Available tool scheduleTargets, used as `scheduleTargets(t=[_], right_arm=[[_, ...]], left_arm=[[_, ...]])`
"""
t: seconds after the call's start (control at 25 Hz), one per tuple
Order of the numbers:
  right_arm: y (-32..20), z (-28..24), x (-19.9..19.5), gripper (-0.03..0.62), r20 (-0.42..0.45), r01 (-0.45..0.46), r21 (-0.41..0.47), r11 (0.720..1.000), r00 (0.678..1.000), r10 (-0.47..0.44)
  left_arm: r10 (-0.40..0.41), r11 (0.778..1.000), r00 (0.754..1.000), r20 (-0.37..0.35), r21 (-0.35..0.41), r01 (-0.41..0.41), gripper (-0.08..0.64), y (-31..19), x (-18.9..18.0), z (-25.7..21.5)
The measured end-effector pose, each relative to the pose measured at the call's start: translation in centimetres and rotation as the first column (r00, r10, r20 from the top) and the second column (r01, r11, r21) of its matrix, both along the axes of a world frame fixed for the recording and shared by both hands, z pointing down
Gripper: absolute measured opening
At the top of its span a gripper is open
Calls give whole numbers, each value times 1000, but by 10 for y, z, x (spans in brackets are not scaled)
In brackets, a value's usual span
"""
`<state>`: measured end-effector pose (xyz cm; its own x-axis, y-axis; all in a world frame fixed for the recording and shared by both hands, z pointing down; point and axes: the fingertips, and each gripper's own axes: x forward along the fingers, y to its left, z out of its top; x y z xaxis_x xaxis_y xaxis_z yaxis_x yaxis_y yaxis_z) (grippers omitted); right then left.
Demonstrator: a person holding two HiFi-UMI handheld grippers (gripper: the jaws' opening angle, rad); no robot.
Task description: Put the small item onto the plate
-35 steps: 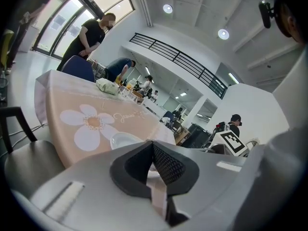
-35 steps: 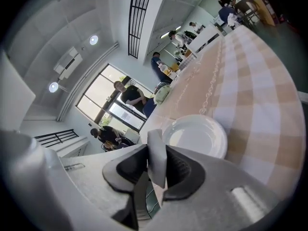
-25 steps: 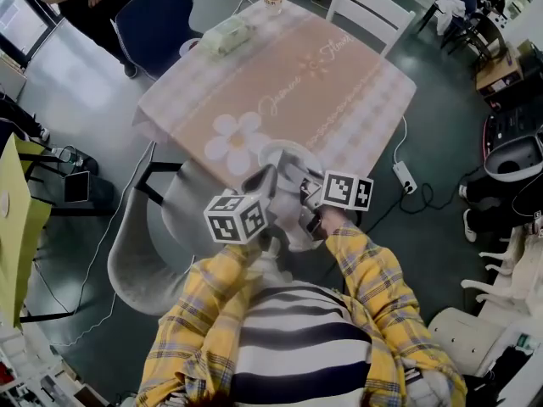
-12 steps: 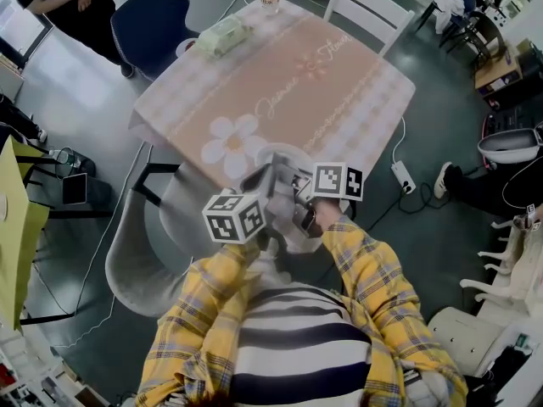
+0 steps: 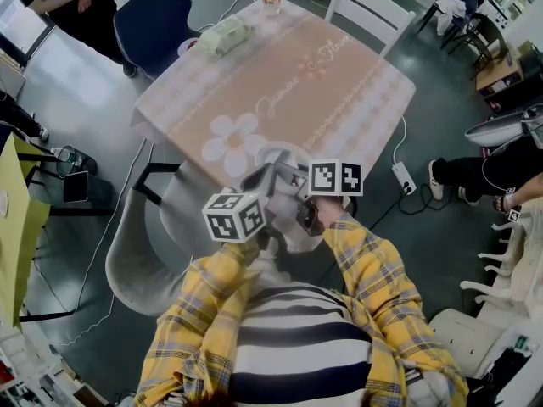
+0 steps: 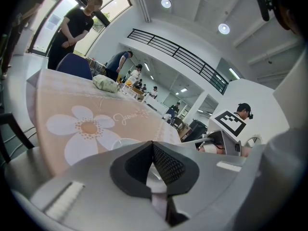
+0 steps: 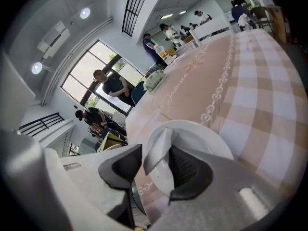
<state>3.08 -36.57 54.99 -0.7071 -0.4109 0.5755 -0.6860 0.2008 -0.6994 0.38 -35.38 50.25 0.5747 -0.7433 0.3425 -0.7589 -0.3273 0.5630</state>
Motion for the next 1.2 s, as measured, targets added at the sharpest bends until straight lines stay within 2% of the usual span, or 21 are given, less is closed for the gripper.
scheduleTargets(t=[0.12, 0.24, 0.32, 0.4, 0.56, 0.68, 1.04, 1.2], right_arm=[[5, 1, 4, 201, -24, 5, 3, 1000, 1000, -5], [12, 5, 8, 260, -130, 76, 25, 997, 989, -72], [17, 9, 10, 284, -214, 139, 36, 990, 968, -128], [22, 13, 13, 293, -312, 206, 55, 977, 933, -179], [24, 17, 18, 304, -497, 329, 95, 939, 833, -242], [22, 14, 22, 305, -548, 358, 123, 926, 802, -237], [36, 14, 28, 305, -567, 368, 167, 915, 795, -216], [48, 0, 26, 292, -534, 371, 275, 887, 826, -180]], left_arm=[[-1, 1000, 1000, 6, 1, 1, -14, 3, 0, 0], [-2, 1000, 1000, 9, 0, 2, -14, 6, 0, 0], [1, 1000, 1000, 13, 4, -1, -14, 8, 2, -1], [5, 1000, 1000, 13, 9, -5, -14, 11, 4, -3], [8, 1000, 1000, 16, 19, -8, -14, 18, 7, -6], [4, 1000, 1000, 18, 19, -5, -14, 22, 5, -5], [-5, 1000, 1000, 21, 28, 4, -14, 33, -1, -7], [-9, 999, 1000, 22, 35, 8, -14, 42, -5, -7]])
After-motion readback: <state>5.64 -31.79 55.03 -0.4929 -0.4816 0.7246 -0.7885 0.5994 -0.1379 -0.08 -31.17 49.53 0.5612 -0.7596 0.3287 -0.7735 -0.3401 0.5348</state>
